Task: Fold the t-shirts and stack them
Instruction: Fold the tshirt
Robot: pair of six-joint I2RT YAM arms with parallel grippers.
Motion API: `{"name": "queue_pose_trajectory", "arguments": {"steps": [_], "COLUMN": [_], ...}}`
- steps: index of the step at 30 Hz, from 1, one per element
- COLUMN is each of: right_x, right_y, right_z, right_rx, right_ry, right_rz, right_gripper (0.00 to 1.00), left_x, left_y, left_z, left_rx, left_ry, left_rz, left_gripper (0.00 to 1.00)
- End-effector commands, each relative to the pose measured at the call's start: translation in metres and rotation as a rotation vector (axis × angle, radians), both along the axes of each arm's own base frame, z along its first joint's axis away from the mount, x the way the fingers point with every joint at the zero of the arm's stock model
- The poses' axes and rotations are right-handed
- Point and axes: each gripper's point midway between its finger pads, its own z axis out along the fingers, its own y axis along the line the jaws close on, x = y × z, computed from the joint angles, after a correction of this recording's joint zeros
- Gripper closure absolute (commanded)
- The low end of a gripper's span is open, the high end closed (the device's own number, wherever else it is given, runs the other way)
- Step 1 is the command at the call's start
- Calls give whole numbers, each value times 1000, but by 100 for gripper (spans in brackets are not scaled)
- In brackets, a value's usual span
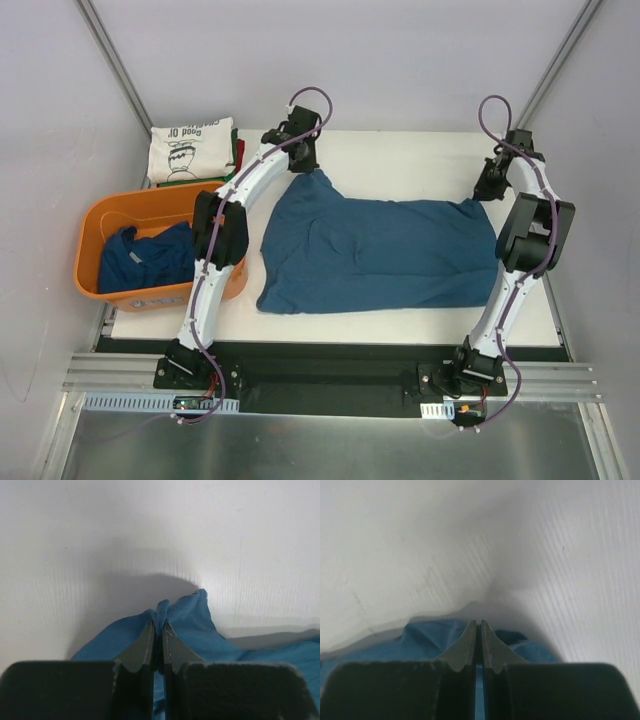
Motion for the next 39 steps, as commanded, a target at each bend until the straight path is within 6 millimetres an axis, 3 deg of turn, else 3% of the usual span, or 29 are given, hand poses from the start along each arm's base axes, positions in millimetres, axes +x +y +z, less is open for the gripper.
{"name": "queue_pose_trajectory", "arguments": {"steps": [1, 2, 4, 5, 7, 8, 10, 14, 19, 23, 39], "right_x": [-8, -12, -30, -35, -46, -57, -67, -94, -116, -130, -168], "right_y": [13, 14, 19, 20, 21, 22, 22, 28, 18, 6, -21], "right_z": [56, 67, 57, 65, 66, 65, 74, 71, 77, 78, 64], "right_rx": [22, 18, 30, 25, 16, 12, -2, 0, -67, -101, -126], "right_ry": [-139, -164, -132, -151, -147, -138, -152, -122, -96, -71, 26], "right_rz": [46, 48, 45, 46, 37, 31, 16, 16, -24, -62, -145], "right_gripper": [99, 99, 99, 99, 99, 99, 99, 99, 99, 99, 99], "left_x": [-23, -28, -42, -48, -63, -67, -83, -115, -147, -175, -227], "left_y": [-8, -7, -11, -12, -16, -14, -16, -3, 2, 6, 27], "left_z": [48, 48, 46, 55, 48, 59, 50, 51, 55, 42, 33], "left_rx": [-1, 3, 7, 3, 19, 26, 46, 62, 34, 32, 11], "left_ry": [-75, -71, -57, -70, -52, -77, -58, -65, -76, -47, -38], "left_rz": [-20, -18, -26, -28, -43, -32, -36, -11, -8, -17, 5], "left_gripper": [100, 100, 100, 100, 100, 100, 100, 100, 100, 100, 100]}}
